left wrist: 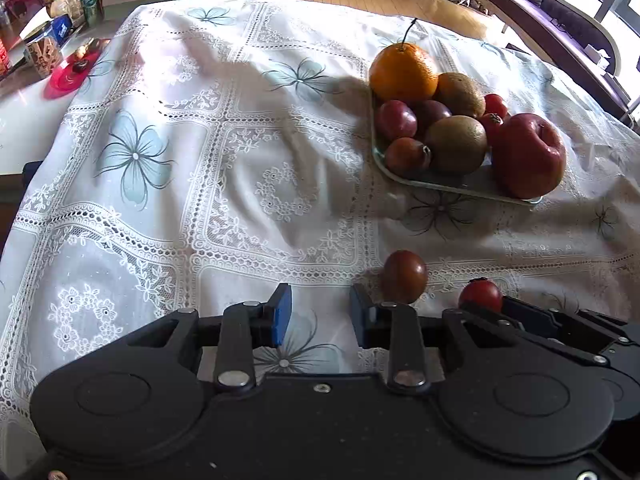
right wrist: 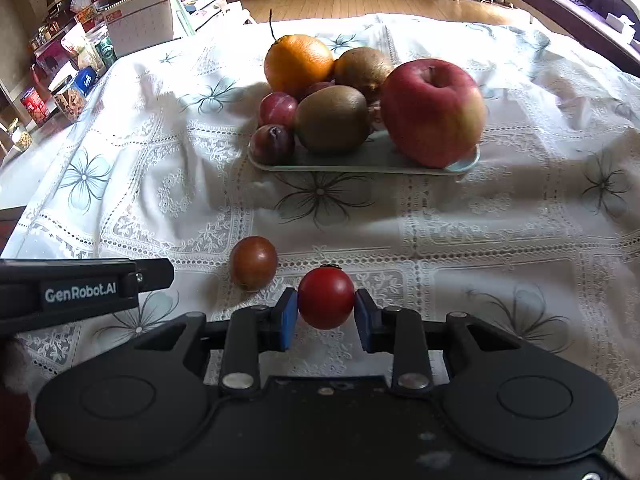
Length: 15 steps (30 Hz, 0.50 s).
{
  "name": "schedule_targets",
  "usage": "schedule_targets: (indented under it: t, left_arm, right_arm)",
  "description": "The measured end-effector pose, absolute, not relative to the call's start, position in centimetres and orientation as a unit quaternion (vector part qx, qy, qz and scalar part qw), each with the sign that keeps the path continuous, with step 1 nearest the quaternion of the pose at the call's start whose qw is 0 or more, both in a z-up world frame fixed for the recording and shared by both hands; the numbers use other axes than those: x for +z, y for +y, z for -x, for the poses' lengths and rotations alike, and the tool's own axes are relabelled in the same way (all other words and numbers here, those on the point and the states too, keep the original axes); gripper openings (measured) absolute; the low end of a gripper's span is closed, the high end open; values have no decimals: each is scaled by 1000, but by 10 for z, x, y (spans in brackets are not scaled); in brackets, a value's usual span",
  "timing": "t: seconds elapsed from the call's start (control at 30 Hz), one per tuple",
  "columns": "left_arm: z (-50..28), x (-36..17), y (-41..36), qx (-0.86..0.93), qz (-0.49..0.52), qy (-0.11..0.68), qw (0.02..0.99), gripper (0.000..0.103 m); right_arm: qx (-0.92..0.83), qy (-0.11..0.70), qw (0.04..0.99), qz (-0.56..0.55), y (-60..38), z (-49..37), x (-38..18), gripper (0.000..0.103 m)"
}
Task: Organize fruits
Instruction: 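Grasp the red tomato with the right tool while the left tool grasps the dark brown tomato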
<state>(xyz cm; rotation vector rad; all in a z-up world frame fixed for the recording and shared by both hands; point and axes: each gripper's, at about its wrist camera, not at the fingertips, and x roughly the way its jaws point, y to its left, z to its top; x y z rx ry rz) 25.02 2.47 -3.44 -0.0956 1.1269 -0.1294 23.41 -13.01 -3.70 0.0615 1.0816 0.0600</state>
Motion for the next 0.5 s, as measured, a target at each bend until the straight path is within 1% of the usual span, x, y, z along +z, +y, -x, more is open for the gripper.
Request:
schedule_targets:
  t: [0.23,0.37,0.5]
  left_arm:
    - [-247,-28,-7,-94,39,521,848,40]
    - [-251,-26,-23,-103,38,519,847,41]
    - [-257,-35,-36,-92,29,527,844,44]
  right_arm:
    - [14,492,869,-43,-170,-212,-13,32]
    - [12,489,870,-63,-187,-201,-10,32]
    - [4,488,870,-74,-199,-194,-13,32]
